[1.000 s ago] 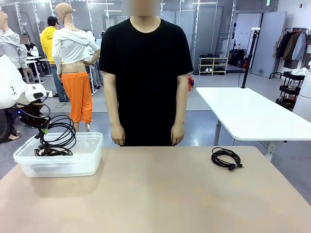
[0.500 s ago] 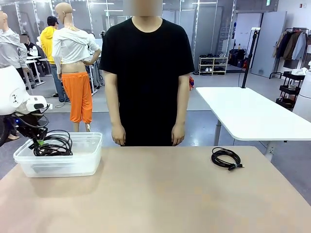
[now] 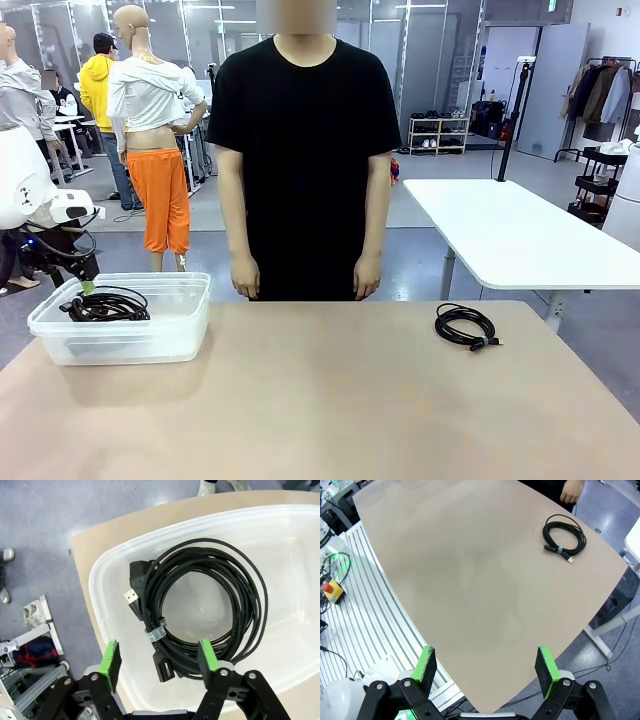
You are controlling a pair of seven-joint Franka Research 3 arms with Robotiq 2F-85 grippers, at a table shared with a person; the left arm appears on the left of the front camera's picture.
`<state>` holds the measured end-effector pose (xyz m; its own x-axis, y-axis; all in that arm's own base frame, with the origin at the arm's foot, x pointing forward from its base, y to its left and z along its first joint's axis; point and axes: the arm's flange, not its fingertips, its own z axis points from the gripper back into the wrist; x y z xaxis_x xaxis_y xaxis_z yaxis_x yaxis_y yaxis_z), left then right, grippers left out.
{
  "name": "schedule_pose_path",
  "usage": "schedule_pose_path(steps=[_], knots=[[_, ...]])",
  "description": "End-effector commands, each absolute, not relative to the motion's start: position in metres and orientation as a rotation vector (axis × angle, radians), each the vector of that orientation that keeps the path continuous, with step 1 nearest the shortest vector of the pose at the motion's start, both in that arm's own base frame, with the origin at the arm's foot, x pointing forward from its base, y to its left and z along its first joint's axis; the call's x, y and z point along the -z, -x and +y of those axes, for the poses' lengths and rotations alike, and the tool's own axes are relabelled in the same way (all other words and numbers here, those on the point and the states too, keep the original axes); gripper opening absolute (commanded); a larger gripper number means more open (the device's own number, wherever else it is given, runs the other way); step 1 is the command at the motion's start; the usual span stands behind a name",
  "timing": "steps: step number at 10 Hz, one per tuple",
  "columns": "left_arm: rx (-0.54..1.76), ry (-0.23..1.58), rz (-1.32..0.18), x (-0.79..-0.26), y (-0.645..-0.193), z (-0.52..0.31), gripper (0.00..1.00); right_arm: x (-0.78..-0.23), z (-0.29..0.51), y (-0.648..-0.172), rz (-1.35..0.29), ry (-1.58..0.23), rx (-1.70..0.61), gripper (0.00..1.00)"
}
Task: Organize and store the cables.
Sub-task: Place the USB Extension Cable into the Organizing box.
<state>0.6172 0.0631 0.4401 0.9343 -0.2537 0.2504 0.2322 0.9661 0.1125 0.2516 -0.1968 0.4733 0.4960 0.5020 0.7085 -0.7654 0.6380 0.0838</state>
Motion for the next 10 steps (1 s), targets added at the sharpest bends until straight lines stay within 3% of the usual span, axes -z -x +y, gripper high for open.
schedule_pose_path(steps=[1, 2, 4, 5, 10], knots=[[0.217, -0.059, -0.266, -0.444, -0.616, 0.066, 0.92, -0.474, -0.197, -0.251, -0.715, -0.423, -0.802, 1.0], [0.201, -0.018, -0.27, -0.447, -0.615, 0.07, 1.0, -0.474, -0.197, -0.251, -0.715, -0.423, -0.802, 1.0], [0.194, 0.03, -0.223, -0.44, -0.615, 0.077, 1.0, -0.474, -0.197, -0.251, -0.715, -0.423, -0.802, 1.0], [0.206, -0.043, -0.272, -0.441, -0.616, 0.069, 1.0, -0.474, -0.197, -0.251, -0.715, -0.423, -0.802, 1.0], [0.206, -0.043, -0.272, -0.441, -0.616, 0.069, 1.0, -0.474, -0.197, -0.251, -0.715, -0.423, -0.802, 1.0]])
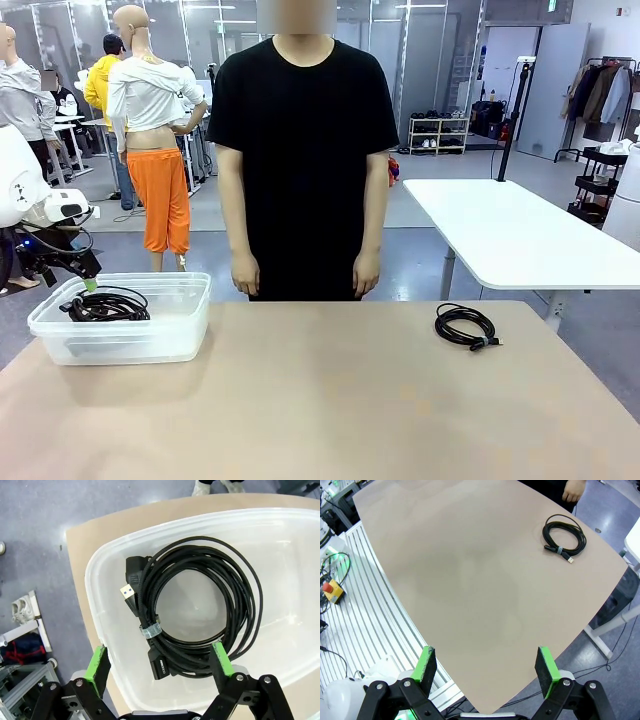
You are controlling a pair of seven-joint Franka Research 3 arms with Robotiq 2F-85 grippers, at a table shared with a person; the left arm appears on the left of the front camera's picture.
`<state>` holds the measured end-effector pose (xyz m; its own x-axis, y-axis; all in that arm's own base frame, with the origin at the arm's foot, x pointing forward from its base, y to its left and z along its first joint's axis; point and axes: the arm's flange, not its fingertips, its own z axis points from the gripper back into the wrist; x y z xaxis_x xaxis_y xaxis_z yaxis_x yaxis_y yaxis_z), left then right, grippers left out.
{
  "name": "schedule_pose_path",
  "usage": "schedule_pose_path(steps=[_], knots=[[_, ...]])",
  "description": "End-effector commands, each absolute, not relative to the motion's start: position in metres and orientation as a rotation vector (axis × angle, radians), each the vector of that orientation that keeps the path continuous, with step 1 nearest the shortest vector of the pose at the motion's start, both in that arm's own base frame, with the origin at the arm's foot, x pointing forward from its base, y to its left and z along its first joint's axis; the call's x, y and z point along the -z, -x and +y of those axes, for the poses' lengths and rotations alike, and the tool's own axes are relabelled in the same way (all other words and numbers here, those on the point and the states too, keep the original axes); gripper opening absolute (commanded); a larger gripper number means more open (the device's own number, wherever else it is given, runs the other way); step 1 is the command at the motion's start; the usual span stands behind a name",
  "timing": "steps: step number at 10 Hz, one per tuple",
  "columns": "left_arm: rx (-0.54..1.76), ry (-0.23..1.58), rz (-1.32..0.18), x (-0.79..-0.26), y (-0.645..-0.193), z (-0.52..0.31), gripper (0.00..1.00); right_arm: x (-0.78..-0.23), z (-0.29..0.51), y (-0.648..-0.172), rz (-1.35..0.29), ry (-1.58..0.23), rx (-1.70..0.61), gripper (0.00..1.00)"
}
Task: Organize and store the cables.
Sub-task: Place the USB Extension Cable into the Organizing box.
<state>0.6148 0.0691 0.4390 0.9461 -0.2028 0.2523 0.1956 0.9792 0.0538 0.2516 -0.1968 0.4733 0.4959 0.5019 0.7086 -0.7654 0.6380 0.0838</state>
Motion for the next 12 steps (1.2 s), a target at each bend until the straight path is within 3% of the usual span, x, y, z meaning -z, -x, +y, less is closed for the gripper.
schedule_pose_path(steps=[1, 5, 6, 8, 12], knots=[[0.206, -0.043, -0.272, -0.441, -0.616, 0.069, 1.0, -0.474, -0.197, -0.251, -0.715, -0.423, -0.802, 1.0], [0.203, -0.028, -0.26, -0.439, -0.615, 0.069, 0.97, -0.474, -0.197, -0.251, -0.715, -0.423, -0.802, 1.0], [0.256, -0.058, -0.274, -0.46, -0.6, 0.081, 1.0, -0.474, -0.197, -0.251, -0.715, -0.423, -0.802, 1.0], [0.389, 0.026, -0.281, -0.486, -0.55, 0.119, 1.0, -0.474, -0.197, -0.251, -0.715, -0.423, -0.802, 1.0], [0.582, 0.07, -0.467, -0.487, -0.422, 0.143, 1.0, -0.474, -0.197, -0.251, -0.715, -0.423, -0.802, 1.0]])
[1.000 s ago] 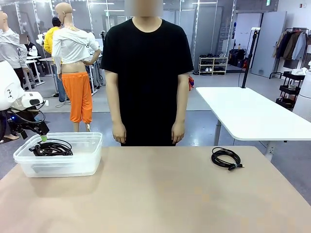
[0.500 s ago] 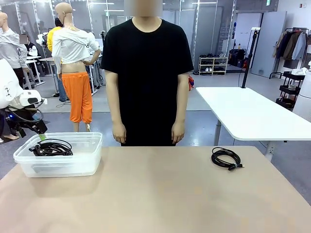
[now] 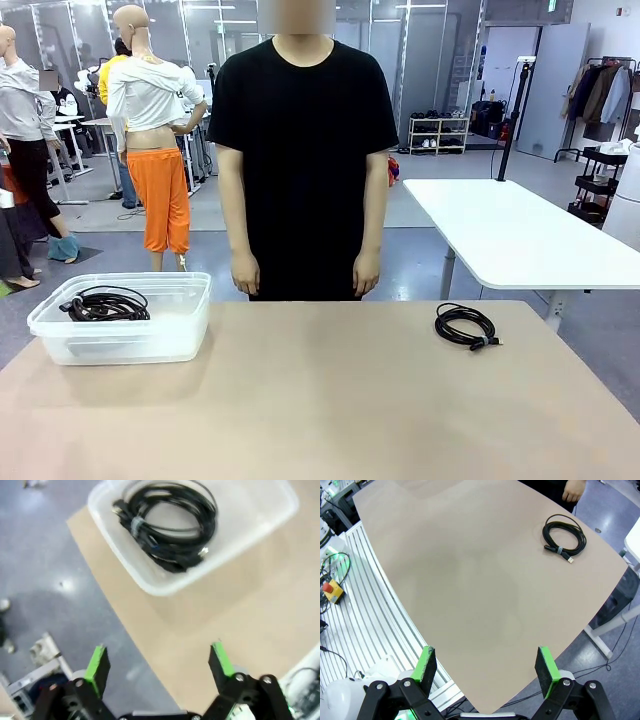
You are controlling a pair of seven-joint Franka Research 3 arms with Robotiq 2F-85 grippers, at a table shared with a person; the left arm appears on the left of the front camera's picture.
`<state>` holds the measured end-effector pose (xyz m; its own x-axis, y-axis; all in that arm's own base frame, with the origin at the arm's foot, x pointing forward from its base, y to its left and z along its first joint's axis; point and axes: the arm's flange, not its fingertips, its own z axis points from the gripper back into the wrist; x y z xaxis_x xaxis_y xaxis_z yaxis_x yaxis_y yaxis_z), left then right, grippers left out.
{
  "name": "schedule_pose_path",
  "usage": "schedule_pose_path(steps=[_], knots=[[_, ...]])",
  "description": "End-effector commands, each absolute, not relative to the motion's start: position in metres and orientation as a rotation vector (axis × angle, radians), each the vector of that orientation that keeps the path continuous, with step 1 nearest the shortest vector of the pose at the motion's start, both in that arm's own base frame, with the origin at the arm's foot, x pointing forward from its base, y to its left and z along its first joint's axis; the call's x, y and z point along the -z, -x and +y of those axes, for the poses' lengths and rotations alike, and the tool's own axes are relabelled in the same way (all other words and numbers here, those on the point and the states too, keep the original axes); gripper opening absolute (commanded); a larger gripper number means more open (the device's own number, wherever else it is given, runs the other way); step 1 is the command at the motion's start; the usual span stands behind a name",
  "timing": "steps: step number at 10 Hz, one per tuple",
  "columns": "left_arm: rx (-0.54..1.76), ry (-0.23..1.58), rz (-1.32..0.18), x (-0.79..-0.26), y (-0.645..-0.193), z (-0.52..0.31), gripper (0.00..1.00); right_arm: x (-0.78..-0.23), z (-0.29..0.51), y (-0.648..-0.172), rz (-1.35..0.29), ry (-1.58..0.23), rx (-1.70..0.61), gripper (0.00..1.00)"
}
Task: Organize and store the cables.
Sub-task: Place the USB Extension Cable into the Organizing box.
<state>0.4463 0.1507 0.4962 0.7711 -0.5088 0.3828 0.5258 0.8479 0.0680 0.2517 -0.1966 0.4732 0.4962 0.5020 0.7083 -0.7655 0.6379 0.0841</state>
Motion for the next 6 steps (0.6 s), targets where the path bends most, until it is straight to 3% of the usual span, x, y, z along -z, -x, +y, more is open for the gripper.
schedule_pose_path(steps=[1, 4, 6], knots=[[0.61, 0.104, -0.489, -0.484, -0.398, 0.136, 1.0, -0.474, -0.197, -0.251, -0.715, -0.423, -0.802, 1.0], [0.725, 0.198, -0.506, -0.474, -0.34, 0.126, 1.0, -0.474, -0.197, -0.251, -0.715, -0.423, -0.802, 1.0], [0.763, 0.169, -0.487, -0.466, -0.335, 0.129, 1.0, -0.474, -0.197, -0.251, -0.715, -0.423, -0.802, 1.0]])
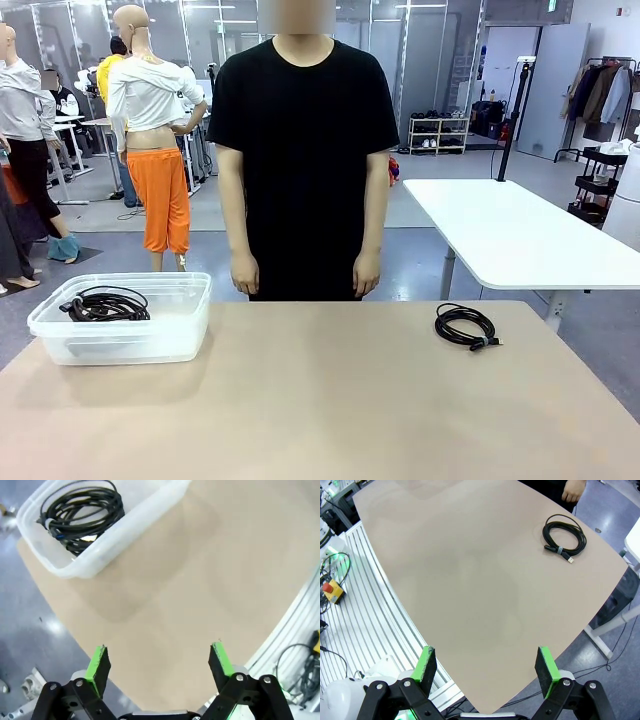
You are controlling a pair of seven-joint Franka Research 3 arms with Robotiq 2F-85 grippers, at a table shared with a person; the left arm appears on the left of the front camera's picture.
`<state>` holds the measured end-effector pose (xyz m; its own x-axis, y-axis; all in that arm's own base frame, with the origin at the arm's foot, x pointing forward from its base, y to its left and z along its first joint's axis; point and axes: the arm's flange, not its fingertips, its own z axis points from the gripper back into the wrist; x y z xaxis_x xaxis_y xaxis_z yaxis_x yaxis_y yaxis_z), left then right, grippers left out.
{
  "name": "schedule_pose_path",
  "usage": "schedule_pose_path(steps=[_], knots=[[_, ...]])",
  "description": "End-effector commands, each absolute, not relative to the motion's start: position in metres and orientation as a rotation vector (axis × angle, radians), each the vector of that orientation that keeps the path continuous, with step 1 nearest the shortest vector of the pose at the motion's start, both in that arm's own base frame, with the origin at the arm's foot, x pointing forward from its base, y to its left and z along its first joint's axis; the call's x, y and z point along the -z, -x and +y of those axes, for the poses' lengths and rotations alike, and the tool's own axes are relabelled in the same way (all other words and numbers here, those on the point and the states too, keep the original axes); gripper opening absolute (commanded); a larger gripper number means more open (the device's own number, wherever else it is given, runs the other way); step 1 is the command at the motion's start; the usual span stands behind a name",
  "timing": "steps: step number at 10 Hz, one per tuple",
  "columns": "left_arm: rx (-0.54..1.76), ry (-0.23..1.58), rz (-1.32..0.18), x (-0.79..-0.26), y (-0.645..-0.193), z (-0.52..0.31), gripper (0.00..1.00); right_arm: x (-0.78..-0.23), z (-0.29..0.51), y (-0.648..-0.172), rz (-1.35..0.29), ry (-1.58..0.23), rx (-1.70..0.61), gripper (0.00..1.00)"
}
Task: Organize and store the cables.
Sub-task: Place the USB Extension Cable into the Organizing box.
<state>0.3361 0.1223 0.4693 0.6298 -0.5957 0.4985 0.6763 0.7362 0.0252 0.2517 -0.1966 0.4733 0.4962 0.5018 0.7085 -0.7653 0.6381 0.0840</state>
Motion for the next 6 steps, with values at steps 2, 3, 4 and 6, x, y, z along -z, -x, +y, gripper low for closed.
schedule_pose_path(steps=[2, 3, 4, 6], knots=[[0.732, 0.17, -0.507, -0.4693, -0.3361, 0.1223, 1.0, -0.4739, -0.1975, -0.2508, -0.715, -0.423, -0.802, 1.0], [0.732, 0.17, -0.507, -0.4693, -0.3361, 0.1223, 1.0, -0.4739, -0.1975, -0.2508, -0.715, -0.423, -0.802, 1.0], [0.732, 0.17, -0.507, -0.4693, -0.3361, 0.1223, 1.0, -0.4739, -0.1975, -0.2508, -0.715, -0.423, -0.802, 1.0], [0.732, 0.17, -0.507, -0.4693, -0.3361, 0.1223, 1.0, -0.4739, -0.1975, -0.2508, -0.715, -0.423, -0.802, 1.0]])
